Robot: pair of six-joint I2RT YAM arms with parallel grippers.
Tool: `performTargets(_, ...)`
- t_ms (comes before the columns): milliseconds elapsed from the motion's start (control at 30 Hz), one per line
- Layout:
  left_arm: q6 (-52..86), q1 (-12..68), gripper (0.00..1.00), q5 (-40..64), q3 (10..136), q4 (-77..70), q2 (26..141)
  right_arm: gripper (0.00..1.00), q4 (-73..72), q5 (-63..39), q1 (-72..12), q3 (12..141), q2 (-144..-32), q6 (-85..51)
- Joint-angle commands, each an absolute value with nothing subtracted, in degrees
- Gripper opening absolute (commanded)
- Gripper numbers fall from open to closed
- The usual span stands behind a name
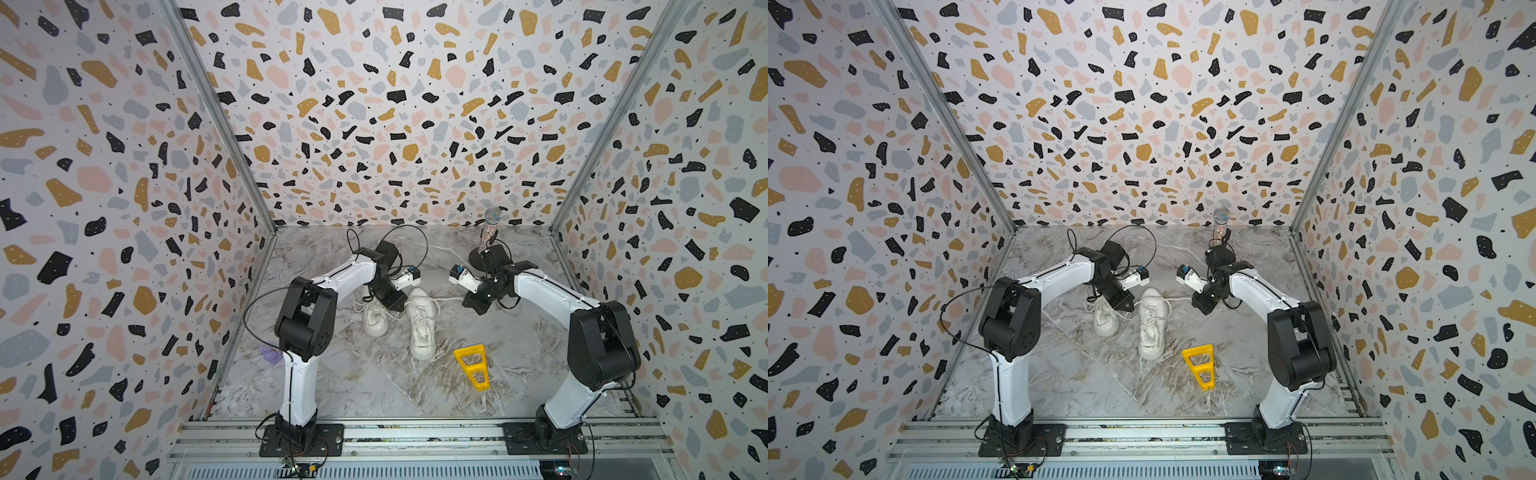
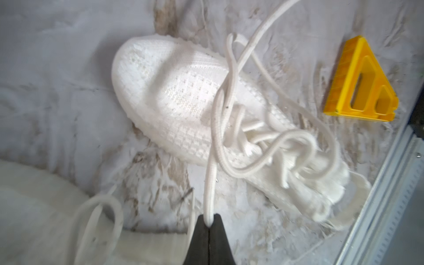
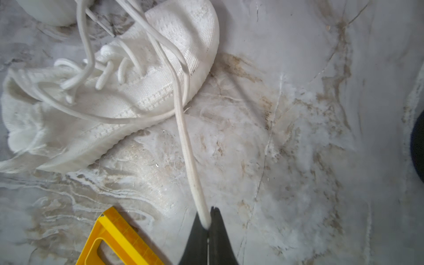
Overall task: Tie the shoes
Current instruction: Tie the shoelace on the shoe.
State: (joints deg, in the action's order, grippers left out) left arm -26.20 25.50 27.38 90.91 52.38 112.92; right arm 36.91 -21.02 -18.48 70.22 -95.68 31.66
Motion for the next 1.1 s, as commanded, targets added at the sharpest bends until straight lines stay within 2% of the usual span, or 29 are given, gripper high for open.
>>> performTargets(0, -30.50, 24.81, 0.00, 30.59, 92.47, 60.64, 107.89, 0.00, 41.57, -21.92, -18.28, 71.70, -91.52, 33.00)
performTargets(267, -31.29, 19.94, 0.00, 29.47, 94.05, 64.11, 101.30, 0.00, 46.63, -20.54, -18.28, 73.45, -87.08, 34.85)
performTargets(433, -30.36, 16.76, 0.00, 27.59, 92.91, 64.25, 98.72, 0.00, 46.78, -14.67, -18.28, 69.61, -83.27, 35.28)
performTargets(900, -36.66, 1.73, 0.00, 15.18, 78.85, 63.60, 90.70, 0.00, 44.57, -0.01, -18.15, 57.13, -77.32, 36.51)
performTargets(1067, -39.99, -3.59, 0.00, 9.84, 74.26, 60.81, 90.25, 0.00, 42.44, 5.62, -15.15, 51.29, -76.10, 38.92)
